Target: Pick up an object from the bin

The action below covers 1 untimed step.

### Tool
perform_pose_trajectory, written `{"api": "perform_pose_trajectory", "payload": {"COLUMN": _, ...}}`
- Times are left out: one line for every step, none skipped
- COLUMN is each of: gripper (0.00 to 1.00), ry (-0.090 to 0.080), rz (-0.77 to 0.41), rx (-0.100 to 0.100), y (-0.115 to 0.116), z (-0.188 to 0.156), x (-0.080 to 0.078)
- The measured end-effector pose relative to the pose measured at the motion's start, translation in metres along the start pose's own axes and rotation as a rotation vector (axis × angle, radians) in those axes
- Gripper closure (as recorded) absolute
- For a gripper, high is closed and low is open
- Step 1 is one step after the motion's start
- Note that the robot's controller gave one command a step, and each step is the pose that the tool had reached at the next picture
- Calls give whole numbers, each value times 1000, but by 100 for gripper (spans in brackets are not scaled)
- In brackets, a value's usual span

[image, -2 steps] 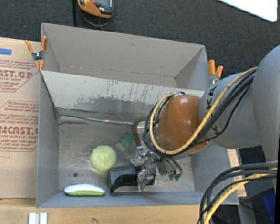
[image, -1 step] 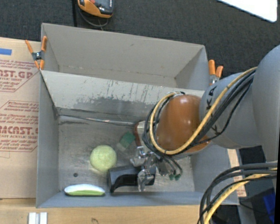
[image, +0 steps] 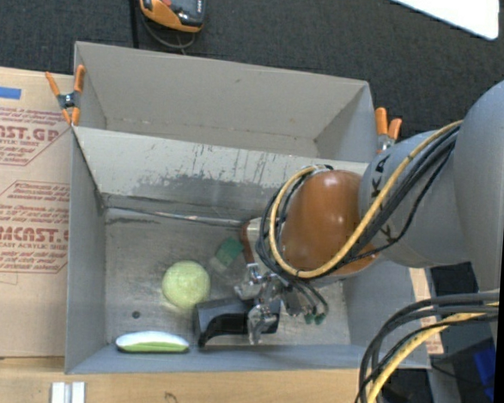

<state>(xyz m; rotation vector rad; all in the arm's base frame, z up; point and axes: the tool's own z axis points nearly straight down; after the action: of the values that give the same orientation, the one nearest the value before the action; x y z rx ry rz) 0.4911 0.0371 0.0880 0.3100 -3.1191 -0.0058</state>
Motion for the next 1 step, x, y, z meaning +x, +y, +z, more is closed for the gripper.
{"api": "perform_pose_trajectory", "payload": {"gripper": 100, "ry": 0, "rz": 0, "rx": 0, "y": 0, "z": 0, "x": 0}}
